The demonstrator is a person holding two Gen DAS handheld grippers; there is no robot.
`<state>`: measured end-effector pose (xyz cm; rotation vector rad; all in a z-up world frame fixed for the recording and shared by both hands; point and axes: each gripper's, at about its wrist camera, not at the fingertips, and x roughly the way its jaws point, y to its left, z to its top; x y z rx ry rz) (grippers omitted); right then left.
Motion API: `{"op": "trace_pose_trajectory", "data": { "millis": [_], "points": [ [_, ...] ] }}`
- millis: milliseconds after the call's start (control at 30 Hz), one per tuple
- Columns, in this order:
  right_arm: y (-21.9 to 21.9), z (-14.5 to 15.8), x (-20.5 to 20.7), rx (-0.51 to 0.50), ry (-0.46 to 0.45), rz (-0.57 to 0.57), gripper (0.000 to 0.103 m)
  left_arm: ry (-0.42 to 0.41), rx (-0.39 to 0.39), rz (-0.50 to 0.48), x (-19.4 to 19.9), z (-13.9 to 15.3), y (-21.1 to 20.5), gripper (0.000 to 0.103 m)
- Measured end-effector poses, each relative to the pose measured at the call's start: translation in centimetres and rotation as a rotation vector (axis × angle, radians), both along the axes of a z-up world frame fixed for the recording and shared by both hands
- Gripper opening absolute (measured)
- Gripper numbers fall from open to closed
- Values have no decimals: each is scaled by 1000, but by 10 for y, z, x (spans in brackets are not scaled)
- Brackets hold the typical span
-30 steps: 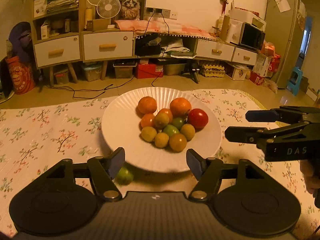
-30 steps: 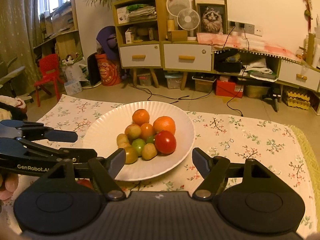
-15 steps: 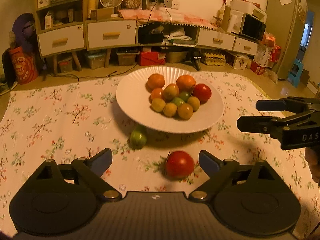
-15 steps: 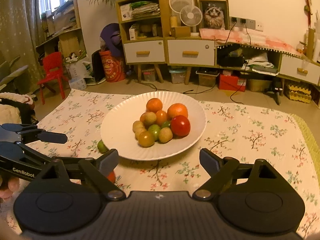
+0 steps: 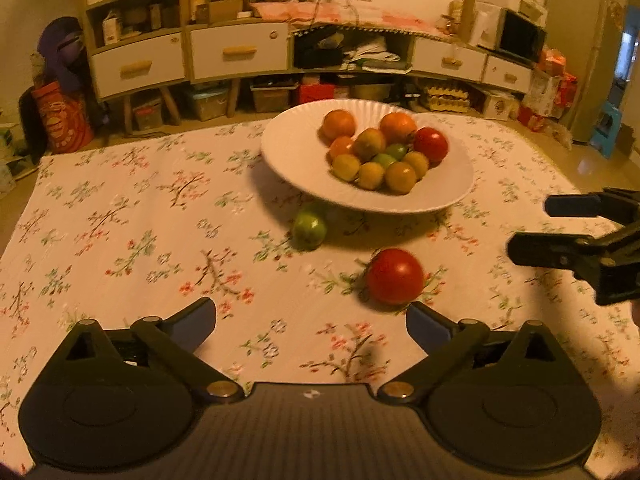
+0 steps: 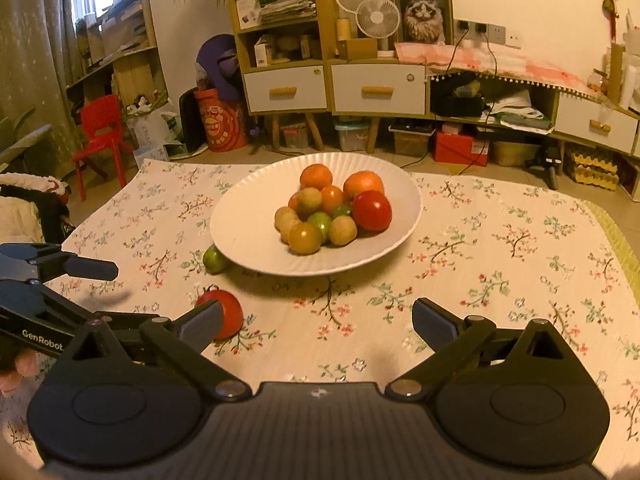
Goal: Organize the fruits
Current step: 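Withdraw both grippers from the plate toward the last fruits, then grasp the last red tomato with the right gripper while the left gripper grasps the green tomato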
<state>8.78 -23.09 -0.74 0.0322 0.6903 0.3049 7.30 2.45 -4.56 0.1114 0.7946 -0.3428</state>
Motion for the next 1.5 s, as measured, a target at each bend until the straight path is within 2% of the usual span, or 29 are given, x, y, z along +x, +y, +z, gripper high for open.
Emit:
{"op": "trace_pose_trajectory", "data": {
  "millis": [467, 733, 833, 900, 1133, 1200, 1433, 1500],
  "points": [
    [29, -25, -12, -47, 34, 60, 102, 59, 33, 93, 5, -24, 14, 103],
    [42, -34, -6, -59, 49, 70, 102, 51, 50, 105, 2, -24, 19, 103],
    [48, -35, -3, -67, 39, 77, 99, 58, 56, 109, 2, -23, 23, 103],
    [52, -34, -2, -70, 31, 88, 96, 63, 55, 112, 1, -23, 26, 103],
    [68, -32, 1, -86, 4, 154, 76, 69, 56, 132, 3, -23, 30, 103],
    [70, -31, 2, -83, 4, 164, 67, 72, 52, 134, 2, -23, 31, 103],
    [74, -29, 4, -88, 2, 188, 50, 73, 55, 132, 4, -22, 30, 103],
    [75, -29, 3, -83, 4, 203, 39, 74, 55, 133, 4, -22, 29, 103]
  ]
}}
